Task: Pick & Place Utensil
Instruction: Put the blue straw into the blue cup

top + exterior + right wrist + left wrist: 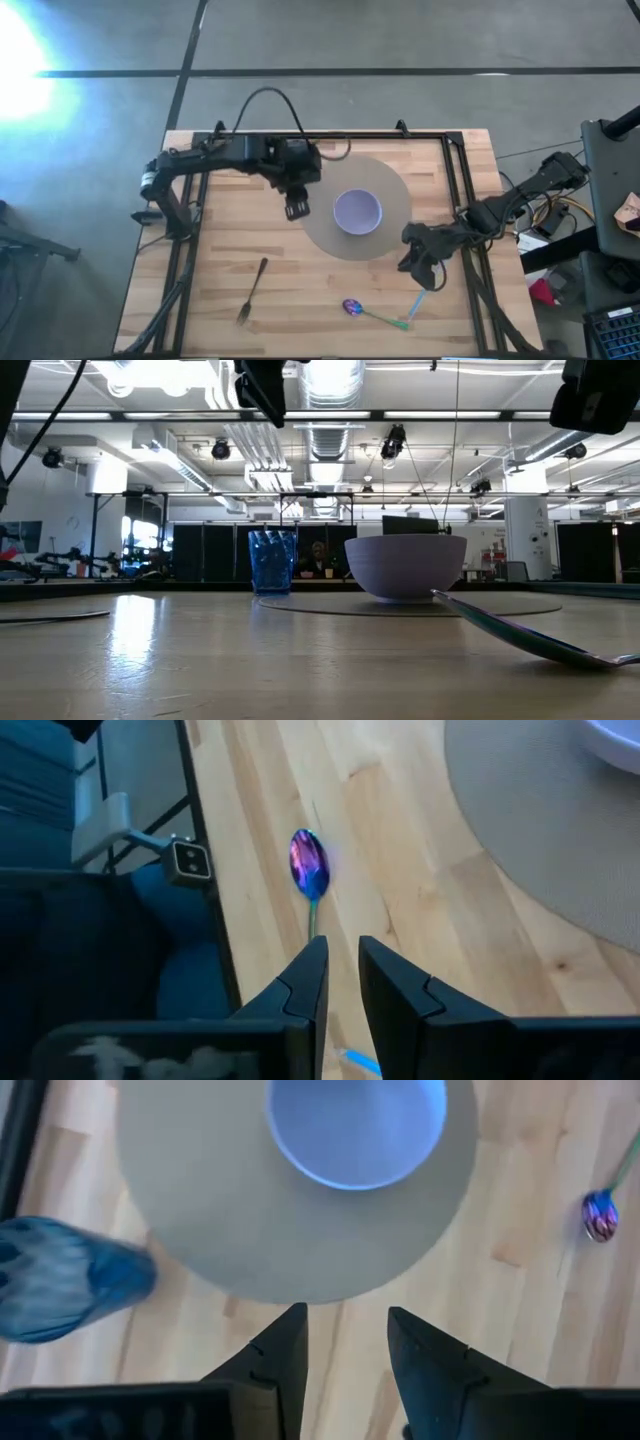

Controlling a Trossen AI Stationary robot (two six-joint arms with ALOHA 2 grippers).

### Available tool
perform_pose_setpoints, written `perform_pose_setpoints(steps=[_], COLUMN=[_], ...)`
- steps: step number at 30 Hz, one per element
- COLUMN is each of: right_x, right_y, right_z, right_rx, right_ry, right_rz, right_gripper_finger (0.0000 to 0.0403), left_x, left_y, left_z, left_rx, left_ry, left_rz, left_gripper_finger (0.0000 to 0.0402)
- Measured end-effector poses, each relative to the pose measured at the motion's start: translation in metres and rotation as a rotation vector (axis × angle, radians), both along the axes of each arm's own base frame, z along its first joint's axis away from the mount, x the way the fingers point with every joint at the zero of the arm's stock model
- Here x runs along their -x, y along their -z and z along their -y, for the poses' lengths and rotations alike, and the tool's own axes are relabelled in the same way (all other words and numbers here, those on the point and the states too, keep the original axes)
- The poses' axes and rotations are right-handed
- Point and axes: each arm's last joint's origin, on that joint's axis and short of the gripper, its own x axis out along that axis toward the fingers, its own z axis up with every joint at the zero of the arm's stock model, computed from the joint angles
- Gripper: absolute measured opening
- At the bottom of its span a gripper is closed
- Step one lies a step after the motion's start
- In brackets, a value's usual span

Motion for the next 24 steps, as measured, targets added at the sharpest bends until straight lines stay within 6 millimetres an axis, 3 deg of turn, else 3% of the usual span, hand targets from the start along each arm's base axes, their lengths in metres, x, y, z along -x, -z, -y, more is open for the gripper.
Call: perform_pose_setpoints(steps=[13,24], right_x=[-0.005,-0.02], right_y=[0.016,0.043], right_z=[-0.015,-0.027], right_rx=[0.131,0.222], right_ry=[-0.236,-0.417], right_rz=[-0.024,-0.105], right_gripper_finger=[0.0074,0.0135], left_x=[-0.007,0.012], left_y=[0.043,0.06], left_z=[0.048,0.064], left_rx=[0.016,0.088], left_ry=[0.106,0.105], left_rz=[-0.073,0.004], left_gripper_finger=[0.0131,0.0131])
